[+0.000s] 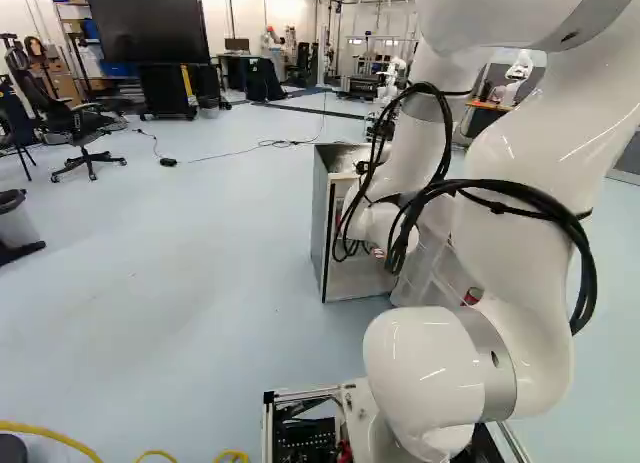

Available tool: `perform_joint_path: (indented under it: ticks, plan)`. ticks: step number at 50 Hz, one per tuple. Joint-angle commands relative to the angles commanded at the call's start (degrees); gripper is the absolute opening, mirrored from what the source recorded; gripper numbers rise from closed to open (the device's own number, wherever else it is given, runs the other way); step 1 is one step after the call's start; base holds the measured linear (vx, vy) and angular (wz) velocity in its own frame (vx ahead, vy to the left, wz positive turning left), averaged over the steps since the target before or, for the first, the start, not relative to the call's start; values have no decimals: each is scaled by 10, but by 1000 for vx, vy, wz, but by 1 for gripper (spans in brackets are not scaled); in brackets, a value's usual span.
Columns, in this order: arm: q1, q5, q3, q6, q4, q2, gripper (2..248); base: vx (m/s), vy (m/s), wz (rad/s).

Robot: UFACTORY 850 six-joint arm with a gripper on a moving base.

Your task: Grab a drink from the fridge

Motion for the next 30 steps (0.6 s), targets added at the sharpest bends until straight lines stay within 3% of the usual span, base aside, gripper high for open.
perform_joint_path:
  ticks: [30]
  plan:
    - [1,-42,-12,0,0,35,95,0,0,0]
